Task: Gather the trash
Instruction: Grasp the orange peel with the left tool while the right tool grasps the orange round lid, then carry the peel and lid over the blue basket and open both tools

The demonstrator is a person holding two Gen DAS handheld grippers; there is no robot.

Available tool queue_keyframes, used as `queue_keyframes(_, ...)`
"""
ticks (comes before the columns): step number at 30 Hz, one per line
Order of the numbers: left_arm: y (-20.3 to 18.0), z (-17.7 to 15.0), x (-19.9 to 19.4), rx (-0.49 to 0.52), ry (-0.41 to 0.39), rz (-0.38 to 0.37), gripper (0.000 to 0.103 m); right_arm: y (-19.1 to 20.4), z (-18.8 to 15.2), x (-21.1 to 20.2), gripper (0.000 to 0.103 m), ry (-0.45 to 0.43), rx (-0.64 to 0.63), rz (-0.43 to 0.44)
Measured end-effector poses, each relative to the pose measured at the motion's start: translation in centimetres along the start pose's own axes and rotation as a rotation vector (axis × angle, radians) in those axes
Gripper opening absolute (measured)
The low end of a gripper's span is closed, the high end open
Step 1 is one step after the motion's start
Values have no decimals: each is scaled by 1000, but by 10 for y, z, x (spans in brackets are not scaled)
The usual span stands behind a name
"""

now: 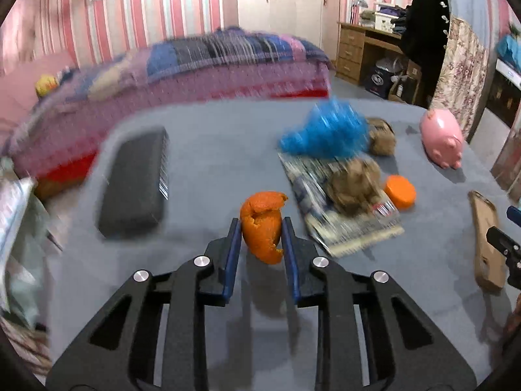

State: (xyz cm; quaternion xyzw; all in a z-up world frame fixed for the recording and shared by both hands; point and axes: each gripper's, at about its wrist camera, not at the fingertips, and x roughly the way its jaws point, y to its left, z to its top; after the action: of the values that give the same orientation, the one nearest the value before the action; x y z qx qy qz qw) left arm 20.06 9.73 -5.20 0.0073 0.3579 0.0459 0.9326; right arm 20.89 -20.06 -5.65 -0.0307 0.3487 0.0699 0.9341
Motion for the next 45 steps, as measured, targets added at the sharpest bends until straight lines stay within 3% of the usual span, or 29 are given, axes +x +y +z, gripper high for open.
queue_keyframes(7,41,2,13,-80,-16,60,24,57,30,34,87,10,-16,80)
queue_keyframes(10,50,-3,20,-104,-5,65,24,81,35,56,74,54,-64,96)
queue_keyframes(16,61,-6,25,-160,-1,37,24,101,45,77,68,92,-97,113)
queue_keyframes(19,63,-6,28,-168,7,27,24,106,47,90,49,135,-94,145)
queue_keyframes(21,63,-7,29,-171,9,24,24,102,47,87,39,119,-80,156)
queue_keyframes(25,61,-7,29,-164,9,26,24,96,39,64,39,52,-86,141)
queue_keyframes(34,49,-4,19,-122,0,50,24,30,25,-29,39,-80,-22,65)
queue_keyframes(39,14,0,-10,-90,-32,-21,24,-27,6,-68,39,-84,21,-30)
queue_keyframes(45,-44,7,-35,-49,-60,-111,24,-80,-19,-85,39,-91,83,-99)
